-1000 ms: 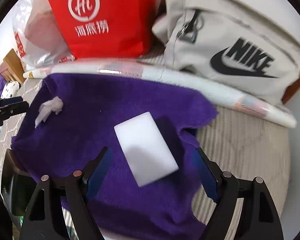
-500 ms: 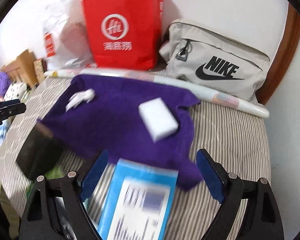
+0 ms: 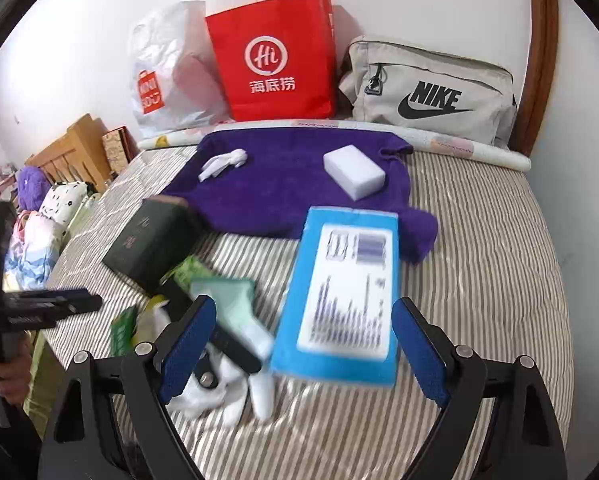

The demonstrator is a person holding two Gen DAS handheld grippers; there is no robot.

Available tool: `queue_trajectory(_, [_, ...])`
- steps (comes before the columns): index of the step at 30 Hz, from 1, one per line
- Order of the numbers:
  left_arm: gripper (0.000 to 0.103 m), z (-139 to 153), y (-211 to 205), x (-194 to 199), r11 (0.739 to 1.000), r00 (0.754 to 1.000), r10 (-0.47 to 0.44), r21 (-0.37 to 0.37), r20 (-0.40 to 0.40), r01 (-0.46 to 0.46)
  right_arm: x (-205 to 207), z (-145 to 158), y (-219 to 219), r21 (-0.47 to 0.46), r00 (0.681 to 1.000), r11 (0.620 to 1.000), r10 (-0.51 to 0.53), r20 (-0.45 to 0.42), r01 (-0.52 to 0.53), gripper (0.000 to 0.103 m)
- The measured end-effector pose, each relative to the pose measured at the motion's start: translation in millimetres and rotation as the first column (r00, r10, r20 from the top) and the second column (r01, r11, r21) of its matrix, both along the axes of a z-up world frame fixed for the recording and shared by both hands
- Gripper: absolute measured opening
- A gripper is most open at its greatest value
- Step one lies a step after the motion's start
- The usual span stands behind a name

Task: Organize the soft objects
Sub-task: 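Reach down and grasp the green snack bag with the left tool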

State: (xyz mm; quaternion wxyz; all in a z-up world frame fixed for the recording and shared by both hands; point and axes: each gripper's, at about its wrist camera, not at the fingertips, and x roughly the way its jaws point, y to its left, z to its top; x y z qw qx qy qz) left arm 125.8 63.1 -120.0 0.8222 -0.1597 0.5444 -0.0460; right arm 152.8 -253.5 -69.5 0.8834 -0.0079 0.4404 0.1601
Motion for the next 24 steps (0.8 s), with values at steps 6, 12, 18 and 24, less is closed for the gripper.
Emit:
queue_trajectory(6, [0.062,-23,-7,-13,0.999,0.997,0.04,-0.028,-0.059,-0.041,-38,-6,7,-0.001,0.999,0.999,0.037,0.031,-0.037,0.089])
queue_trajectory(12, [0.062,-39,-14,-2,0.995,0.99,0.088,-0.033,-0.113,-0.092,-62,-18,10,0.016,0.997,0.997,0.071,0.017,-0.071,0.089])
queue_trajectory(18, [0.062,-43,-32,4,0.993,0.991,0.094,0.077,-0.095,-0.087,-69,-29,6,0.009,0.997,0.997,0.074,-0.005,-0.074,0.089])
queue_trajectory(24, [0.051,-41,-40,4,0.996,0.998,0.039,0.083,-0.05,-0.035,-70,-38,6,0.019,0.997,0.998,0.065,-0.033,-0.065,0.089])
